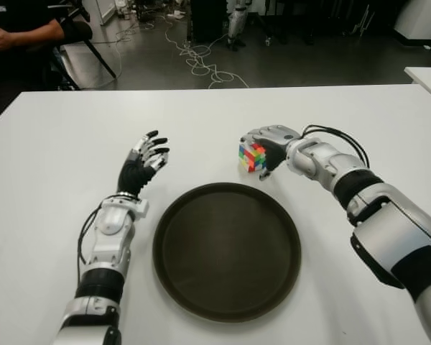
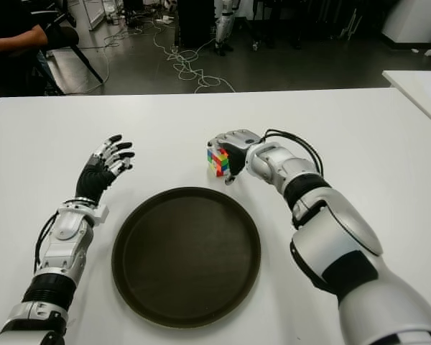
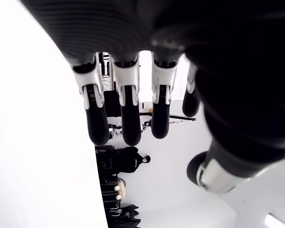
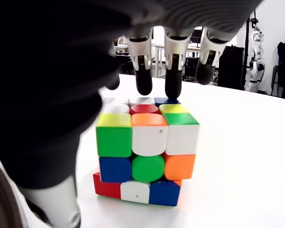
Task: Pick up the Rubik's Cube and put it in the plate
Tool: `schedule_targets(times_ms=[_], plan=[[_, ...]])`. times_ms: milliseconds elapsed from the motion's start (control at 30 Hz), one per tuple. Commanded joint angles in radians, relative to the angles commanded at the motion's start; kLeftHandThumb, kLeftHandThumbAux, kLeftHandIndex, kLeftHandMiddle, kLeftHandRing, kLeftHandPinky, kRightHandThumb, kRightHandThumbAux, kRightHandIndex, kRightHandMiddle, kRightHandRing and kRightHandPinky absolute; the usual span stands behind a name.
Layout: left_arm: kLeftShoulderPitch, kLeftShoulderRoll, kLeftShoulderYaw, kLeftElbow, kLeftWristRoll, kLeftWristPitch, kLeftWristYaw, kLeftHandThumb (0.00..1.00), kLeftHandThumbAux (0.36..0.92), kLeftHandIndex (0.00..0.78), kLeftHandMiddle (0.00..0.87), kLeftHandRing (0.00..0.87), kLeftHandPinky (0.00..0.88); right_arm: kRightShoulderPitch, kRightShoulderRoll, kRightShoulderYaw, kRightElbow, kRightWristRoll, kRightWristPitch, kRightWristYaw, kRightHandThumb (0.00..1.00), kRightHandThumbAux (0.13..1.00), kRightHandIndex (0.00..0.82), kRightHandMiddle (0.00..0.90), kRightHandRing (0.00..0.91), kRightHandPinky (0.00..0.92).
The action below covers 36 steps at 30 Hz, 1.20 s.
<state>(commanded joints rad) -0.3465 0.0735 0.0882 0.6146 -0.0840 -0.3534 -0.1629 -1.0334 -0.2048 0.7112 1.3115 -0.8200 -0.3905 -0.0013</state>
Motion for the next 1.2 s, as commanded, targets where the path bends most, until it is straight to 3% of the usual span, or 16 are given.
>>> schedule_targets(times_ms=[500, 1200], plan=[[0.003, -0.004, 0.003, -0.006, -0.010, -0.001, -0.008, 0.352, 0.716, 0.138, 0.230, 0.234, 0.299, 0.005, 0.004, 0.011, 0.002, -0.004, -0.009, -0.003, 0.000, 0.858, 0.168, 0.166, 0.179, 0.177], [0.003, 0.001, -0.003, -0.007, 0.008, 0.006, 0.006, 0.315, 0.702, 0.151, 0.228, 0.231, 0.283, 0.015, 0.014, 0.011, 0.009, -0.004, 0.006, -0.002, 0.000, 0.837, 0.153, 0.162, 0.175, 0.172]])
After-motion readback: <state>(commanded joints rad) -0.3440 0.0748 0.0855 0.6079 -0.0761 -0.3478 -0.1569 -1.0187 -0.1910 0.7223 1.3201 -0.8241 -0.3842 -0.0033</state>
